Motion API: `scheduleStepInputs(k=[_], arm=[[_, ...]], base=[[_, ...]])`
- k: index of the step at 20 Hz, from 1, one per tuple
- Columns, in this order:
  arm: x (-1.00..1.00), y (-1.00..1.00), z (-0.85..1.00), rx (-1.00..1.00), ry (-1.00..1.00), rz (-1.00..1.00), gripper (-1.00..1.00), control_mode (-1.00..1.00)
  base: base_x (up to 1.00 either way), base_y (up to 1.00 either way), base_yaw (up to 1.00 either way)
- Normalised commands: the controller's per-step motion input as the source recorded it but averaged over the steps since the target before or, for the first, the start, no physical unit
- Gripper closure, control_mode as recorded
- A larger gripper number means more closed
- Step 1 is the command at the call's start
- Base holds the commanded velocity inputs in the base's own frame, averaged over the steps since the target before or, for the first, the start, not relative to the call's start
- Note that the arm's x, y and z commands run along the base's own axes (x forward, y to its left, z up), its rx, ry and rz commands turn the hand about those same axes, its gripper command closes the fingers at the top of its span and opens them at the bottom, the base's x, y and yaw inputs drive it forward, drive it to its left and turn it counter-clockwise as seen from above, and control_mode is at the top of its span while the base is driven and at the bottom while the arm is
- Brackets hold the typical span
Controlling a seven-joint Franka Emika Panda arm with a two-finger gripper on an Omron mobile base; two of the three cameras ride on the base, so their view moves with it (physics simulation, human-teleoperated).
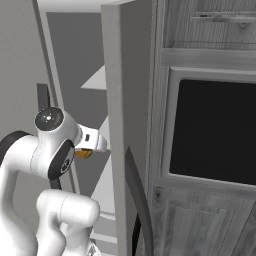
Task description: Take the squash, carrot, and bell pepper from the freezer and place them in the bowl on the counter.
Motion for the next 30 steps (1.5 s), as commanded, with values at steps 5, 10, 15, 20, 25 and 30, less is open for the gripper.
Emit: scheduleStepInputs(k=[5, 10, 15, 20, 25, 30], arm=[[0.0, 0.0, 0.0, 0.0, 0.0, 0.0, 1.0, 1.0], [0.0, 0.0, 0.0, 0.0, 0.0, 0.0, 1.0, 1.0], [0.0, 0.0, 0.0, 0.0, 0.0, 0.0, 1.0, 1.0], [0.0, 0.0, 0.0, 0.0, 0.0, 0.0, 1.0, 1.0], [0.0, 0.0, 0.0, 0.0, 0.0, 0.0, 1.0, 1.0], [0.0, 0.0, 0.0, 0.0, 0.0, 0.0, 1.0, 1.0]], base=[[-0.22, 0.0, 0.0], [-0.99, 0.16, 0.0], [-0.73, 0.8, 0.01], [-0.05, 1.0, 0.0], [0.23, 1.0, 0.0], [0.3, 1.0, -0.03]])
